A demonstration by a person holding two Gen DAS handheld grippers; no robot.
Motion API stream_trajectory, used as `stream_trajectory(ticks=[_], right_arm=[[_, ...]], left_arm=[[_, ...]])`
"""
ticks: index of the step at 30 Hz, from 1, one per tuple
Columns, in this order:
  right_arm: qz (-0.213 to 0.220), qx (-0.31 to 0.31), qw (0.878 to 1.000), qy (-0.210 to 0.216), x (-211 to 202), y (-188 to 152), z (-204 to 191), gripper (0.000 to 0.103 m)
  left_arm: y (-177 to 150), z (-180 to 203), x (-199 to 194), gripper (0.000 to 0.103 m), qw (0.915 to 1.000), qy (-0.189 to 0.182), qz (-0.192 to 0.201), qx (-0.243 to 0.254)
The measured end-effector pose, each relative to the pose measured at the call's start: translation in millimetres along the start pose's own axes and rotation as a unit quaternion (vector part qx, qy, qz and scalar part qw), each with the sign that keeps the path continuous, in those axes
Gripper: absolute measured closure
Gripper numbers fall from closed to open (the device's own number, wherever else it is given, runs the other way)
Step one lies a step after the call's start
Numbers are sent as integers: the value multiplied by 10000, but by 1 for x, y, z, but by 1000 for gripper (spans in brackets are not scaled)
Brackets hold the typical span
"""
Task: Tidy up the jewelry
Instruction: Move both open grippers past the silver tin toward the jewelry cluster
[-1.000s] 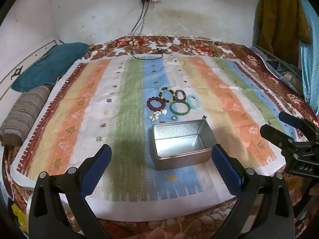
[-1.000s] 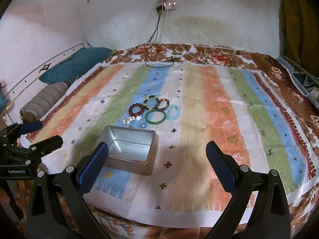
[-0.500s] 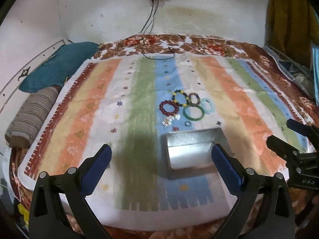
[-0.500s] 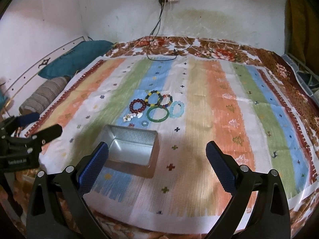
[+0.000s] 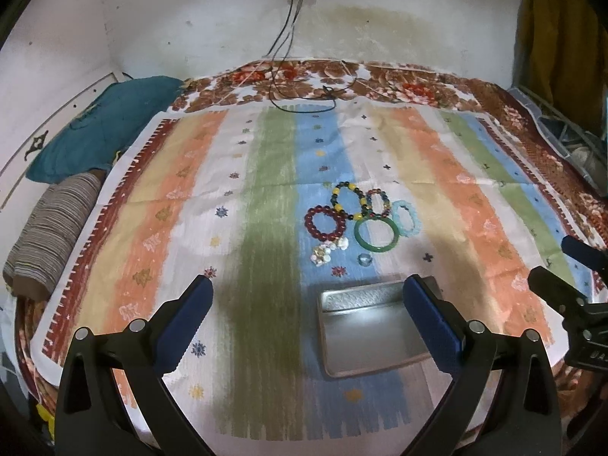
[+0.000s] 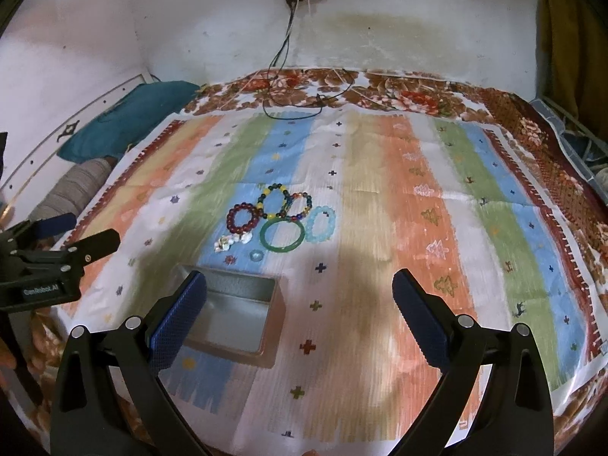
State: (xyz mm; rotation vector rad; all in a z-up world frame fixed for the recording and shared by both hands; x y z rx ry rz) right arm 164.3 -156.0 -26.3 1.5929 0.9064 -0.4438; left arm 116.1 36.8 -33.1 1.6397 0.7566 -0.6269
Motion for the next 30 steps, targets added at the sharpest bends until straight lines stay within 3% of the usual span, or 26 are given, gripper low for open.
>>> stream_trajectory(ticks=[11, 15, 30], right_arm=[[-101, -68, 9998, -128, 20, 12, -3, 4], [-219, -61, 9996, -180, 32, 14, -5, 4], [-451, 50, 9985, -306, 62, 24, -5, 4]], left_arm=[[18, 1, 12, 6, 9998, 48, 78, 190], [20, 0, 25, 6, 9998, -111, -51, 174], [23, -14, 66, 6, 9986, -71, -517, 121]])
Point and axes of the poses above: each gripper's, at about its wrist camera, not at the fingertips, and x roughly the way its jaws point, z to its right, y to its top, the point moved 4 cm from there along x, roughly the way its jaws point, and after that the axes turned 15 degrees about x, right-handed, at the moved point
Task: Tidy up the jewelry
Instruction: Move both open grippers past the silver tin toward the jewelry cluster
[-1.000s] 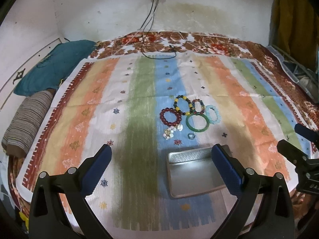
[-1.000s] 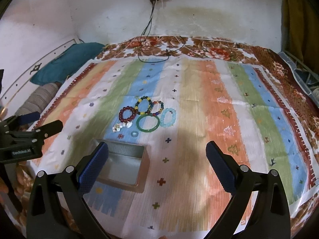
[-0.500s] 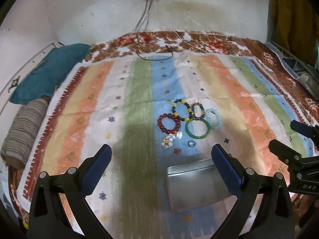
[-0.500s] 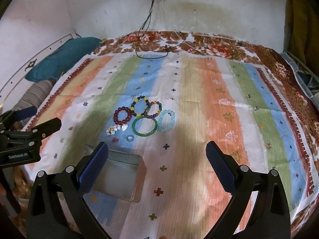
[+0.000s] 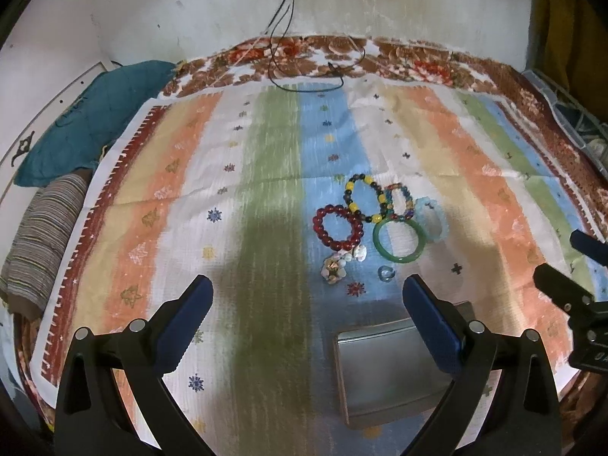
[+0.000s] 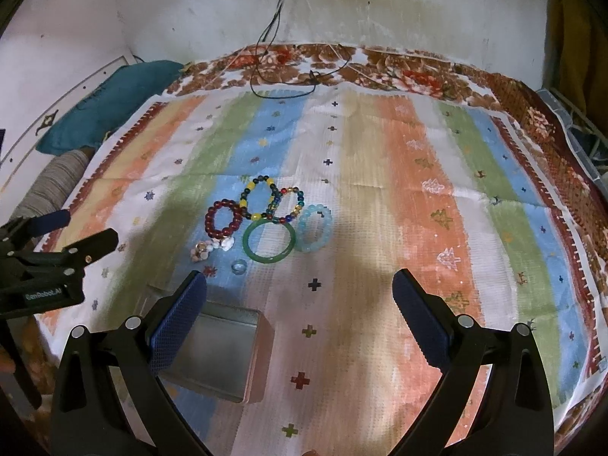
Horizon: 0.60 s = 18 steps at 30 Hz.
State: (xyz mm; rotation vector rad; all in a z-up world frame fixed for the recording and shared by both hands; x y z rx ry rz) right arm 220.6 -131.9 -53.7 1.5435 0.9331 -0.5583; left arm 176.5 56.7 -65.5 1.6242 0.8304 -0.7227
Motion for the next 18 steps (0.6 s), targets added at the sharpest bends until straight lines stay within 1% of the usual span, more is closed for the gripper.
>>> stream_trajectory(ticks=[3, 9, 14, 18], right_arm=[[-82, 32, 10000, -26, 7, 1, 1, 4], [-200, 94, 9997, -53, 17, 4, 1, 4], [-320, 169, 9993, -111, 28, 7, 2, 4], [-484, 316, 9983, -120, 40, 9, 6, 4]], left_arm=[[2, -2, 5, 6, 10000, -41, -30, -32], [5, -5, 18, 6, 9999, 17, -116, -66], [5, -7, 31, 6, 9993, -145, -306, -176], [6, -7, 39, 6, 9991, -150, -364, -156]])
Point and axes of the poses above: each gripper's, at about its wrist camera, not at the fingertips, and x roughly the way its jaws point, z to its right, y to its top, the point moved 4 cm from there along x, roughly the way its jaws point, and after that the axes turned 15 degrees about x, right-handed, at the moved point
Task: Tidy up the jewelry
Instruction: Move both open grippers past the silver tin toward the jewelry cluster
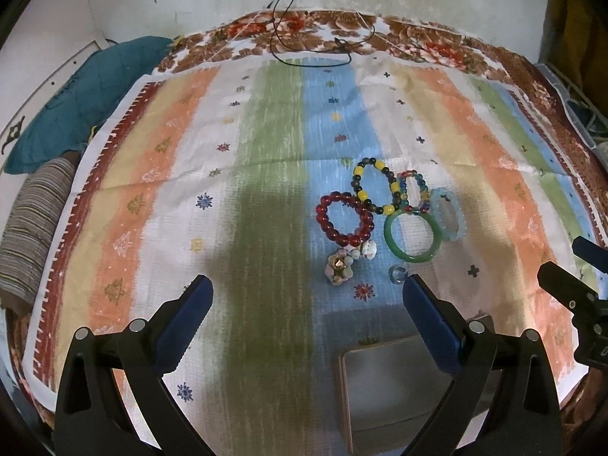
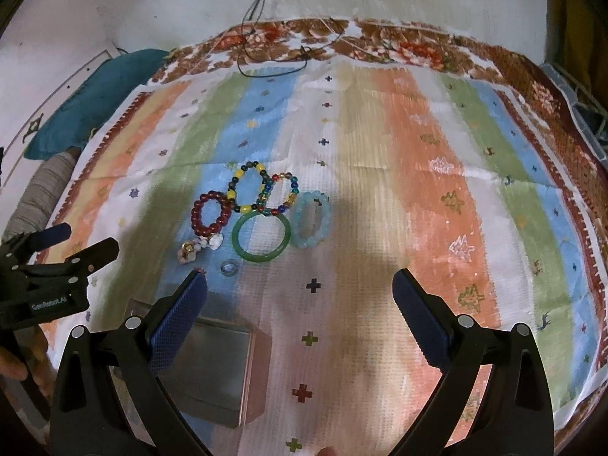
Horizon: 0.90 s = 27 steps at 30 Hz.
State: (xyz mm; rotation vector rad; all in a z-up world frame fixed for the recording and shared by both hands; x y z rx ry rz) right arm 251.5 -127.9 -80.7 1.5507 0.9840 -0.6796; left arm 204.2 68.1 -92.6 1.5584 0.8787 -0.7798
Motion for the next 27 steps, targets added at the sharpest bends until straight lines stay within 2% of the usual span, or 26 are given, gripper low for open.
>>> stream_trajectory(ticks=[5, 9, 14, 23, 27], right_arm=[[-118, 36, 9999, -20, 13, 3, 0, 4], [-138, -43, 9999, -20, 18, 6, -5, 4], [-195, -131, 9997, -96, 26, 8, -9, 4], [-398, 310, 9986, 126, 43, 18, -3, 4], [-514, 376, 9980, 57, 55, 20, 1, 5]], left_arm=[[2, -3, 14, 6, 9998, -83, -144, -108], [2, -6, 28, 6, 9986, -357, -291, -249], [1, -6, 39, 6, 9977, -468, -404, -261], [0, -2, 65, 6, 9943, -817, -676, -100], [1, -2, 75, 6, 9933, -878, -756, -27]])
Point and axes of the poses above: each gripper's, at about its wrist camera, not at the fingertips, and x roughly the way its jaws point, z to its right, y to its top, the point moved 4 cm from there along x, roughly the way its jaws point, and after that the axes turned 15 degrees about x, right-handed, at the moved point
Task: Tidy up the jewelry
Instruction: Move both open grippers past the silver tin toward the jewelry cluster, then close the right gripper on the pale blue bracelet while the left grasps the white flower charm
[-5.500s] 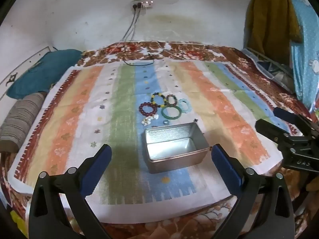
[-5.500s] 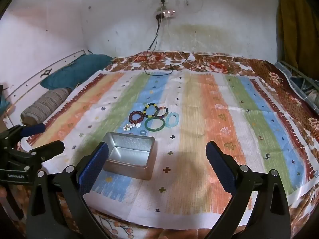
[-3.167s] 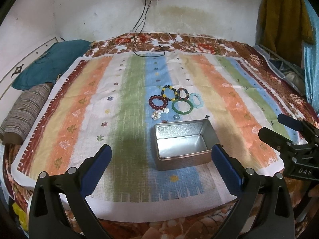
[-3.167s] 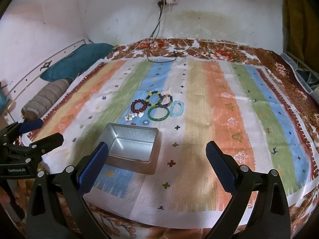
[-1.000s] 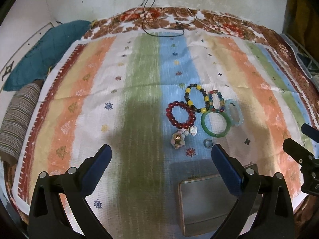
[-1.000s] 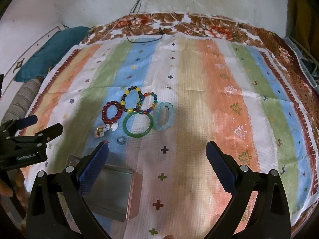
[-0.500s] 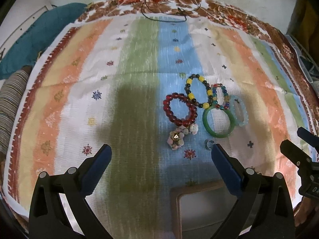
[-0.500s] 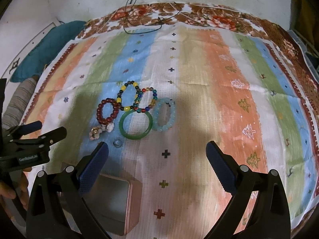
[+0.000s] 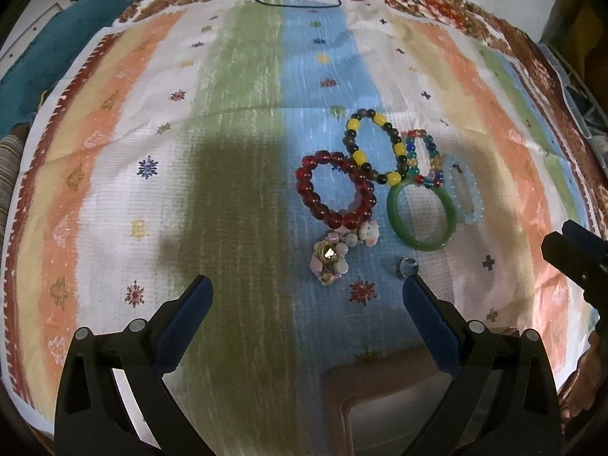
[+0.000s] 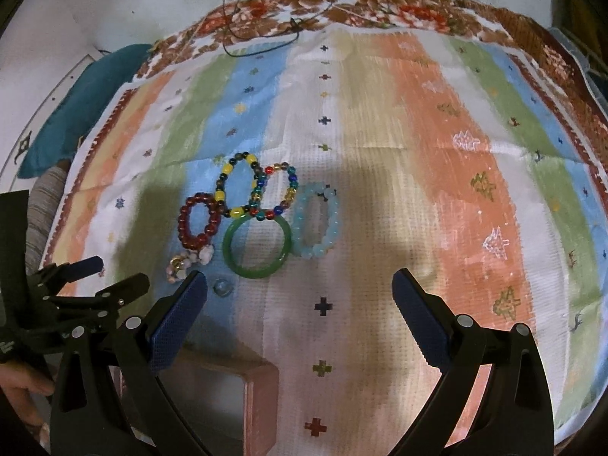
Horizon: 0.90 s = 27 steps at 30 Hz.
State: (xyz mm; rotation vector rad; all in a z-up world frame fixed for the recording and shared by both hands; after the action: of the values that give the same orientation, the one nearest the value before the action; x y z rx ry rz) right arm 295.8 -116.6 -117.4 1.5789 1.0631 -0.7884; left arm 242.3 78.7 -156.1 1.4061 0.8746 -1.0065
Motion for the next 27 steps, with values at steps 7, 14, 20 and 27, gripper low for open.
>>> stream_trajectory(ticks=[7, 14, 20, 27], right_arm=[[-54, 131, 9998, -173, 15, 7, 5, 17], [-127, 168, 9994, -287, 31, 13, 8, 17], [-191, 212, 9990, -351, 46, 19, 10, 22], [-292, 274, 9983, -413, 63, 24, 14, 33]], left_arm=[[5, 2, 11, 6, 9999, -34, -74, 132], [9, 4, 22, 12, 9995, -71, -168, 256], [11, 4, 33, 24, 9990, -110, -288, 318], [9, 9, 44, 37, 9974, -301, -485, 436]])
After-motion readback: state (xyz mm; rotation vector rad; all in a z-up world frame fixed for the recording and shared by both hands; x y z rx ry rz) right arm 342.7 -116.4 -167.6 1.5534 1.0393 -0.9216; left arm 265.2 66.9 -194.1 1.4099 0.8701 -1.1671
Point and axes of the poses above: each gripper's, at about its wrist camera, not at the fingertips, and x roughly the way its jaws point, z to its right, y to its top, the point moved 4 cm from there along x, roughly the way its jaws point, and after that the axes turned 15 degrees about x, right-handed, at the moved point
